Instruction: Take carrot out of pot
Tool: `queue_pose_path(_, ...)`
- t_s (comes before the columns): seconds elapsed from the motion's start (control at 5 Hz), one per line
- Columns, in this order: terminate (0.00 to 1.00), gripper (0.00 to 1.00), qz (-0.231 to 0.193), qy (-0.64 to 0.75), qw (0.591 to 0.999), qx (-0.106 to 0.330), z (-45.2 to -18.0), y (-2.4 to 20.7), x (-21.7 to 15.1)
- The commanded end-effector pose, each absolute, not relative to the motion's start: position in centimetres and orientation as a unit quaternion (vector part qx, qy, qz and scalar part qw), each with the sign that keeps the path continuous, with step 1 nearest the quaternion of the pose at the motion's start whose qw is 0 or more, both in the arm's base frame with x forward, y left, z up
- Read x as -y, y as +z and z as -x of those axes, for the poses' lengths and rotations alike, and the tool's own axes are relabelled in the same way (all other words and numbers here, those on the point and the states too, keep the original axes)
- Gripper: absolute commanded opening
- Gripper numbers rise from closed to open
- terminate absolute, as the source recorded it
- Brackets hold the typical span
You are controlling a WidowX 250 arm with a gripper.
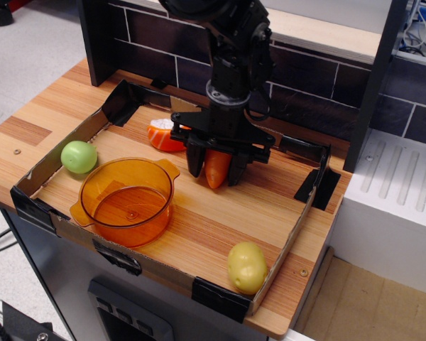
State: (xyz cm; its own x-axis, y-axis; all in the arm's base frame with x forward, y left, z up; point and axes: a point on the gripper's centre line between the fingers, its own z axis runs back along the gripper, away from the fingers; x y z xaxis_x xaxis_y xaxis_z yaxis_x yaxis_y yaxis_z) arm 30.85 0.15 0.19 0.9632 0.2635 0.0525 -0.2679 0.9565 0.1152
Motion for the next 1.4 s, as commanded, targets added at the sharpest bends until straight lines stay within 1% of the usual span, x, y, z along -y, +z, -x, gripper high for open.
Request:
queue_pose_path(0.0,0.0,1.0,-0.05,0.119,0.991,0.022,-31.2,1.6,-0.2)
queue_pose_path(0.2,0.0,1.0,-0.049,0.121,0.991,0.024,-31.1,2.4,-0.2)
queue_pose_path(0.4,0.0,1.0,-0.056,0.127,0.989,0.054,-31.0,5.1,-0.2)
queue_pose_path(0.8,0.0,1.0,-0.033,0.146,0.982,0.116,-31.0,13.1,-0.9)
queue_pose_path(1.0,0.0,1.0,-0.033,0.146,0.982,0.116,-31.0,13.1,-0.9)
queue_pose_path(1.2,1.0,1.0,-0.033,0.146,0.982,0.116,-31.0,13.1,-0.9)
